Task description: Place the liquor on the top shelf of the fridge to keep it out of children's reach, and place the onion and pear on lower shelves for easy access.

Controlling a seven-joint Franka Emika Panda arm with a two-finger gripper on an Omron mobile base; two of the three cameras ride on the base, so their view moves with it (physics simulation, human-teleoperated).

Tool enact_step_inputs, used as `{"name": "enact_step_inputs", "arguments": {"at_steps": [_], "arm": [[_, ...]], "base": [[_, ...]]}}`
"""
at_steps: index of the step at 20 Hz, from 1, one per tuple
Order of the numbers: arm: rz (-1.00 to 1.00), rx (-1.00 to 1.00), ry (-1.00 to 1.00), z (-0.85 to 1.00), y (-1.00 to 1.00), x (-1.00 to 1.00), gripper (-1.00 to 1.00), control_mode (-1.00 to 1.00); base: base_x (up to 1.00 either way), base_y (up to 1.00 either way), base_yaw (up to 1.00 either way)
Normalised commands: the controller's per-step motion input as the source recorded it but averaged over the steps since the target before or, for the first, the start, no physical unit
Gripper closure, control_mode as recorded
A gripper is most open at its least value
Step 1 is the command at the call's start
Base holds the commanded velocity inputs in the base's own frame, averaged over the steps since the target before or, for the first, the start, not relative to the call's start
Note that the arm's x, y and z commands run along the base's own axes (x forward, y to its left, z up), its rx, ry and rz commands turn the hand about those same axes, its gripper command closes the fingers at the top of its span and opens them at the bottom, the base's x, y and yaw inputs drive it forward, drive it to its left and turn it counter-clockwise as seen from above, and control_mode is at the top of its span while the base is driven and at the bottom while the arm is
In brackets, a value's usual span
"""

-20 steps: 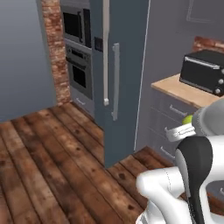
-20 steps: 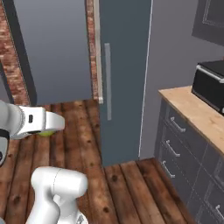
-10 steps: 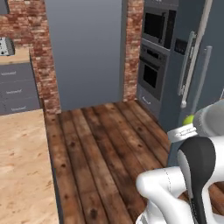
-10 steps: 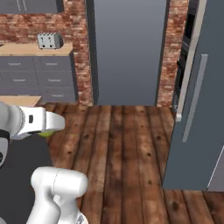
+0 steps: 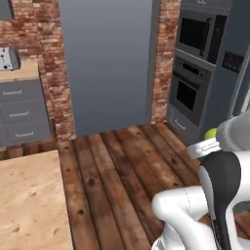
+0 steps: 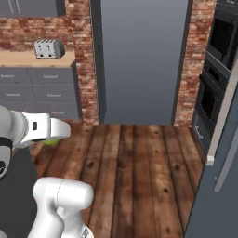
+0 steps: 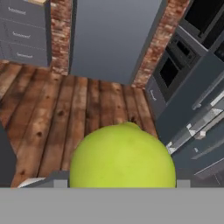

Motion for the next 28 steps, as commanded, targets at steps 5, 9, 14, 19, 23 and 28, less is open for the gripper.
{"name": "enact_step_inputs", "arguments": {"at_steps": [5,9,14,19,23,28], "arm": [[0.0,0.0,0.0,0.0,0.0,0.0,1.0,1.0],[0.0,0.0,0.0,0.0,0.0,0.0,1.0,1.0],[0.0,0.0,0.0,0.0,0.0,0.0,1.0,1.0],[0.0,0.0,0.0,0.0,0.0,0.0,1.0,1.0],[0.0,0.0,0.0,0.0,0.0,0.0,1.0,1.0],[0.0,0.0,0.0,0.0,0.0,0.0,1.0,1.0]], "base": [[0.99,0.31,-0.14],[0.96,0.27,-0.25],[0.84,0.17,-0.33],[0.65,0.05,-0.44],[0.66,0.01,-0.49],[0.64,0.0,-0.57]]}}
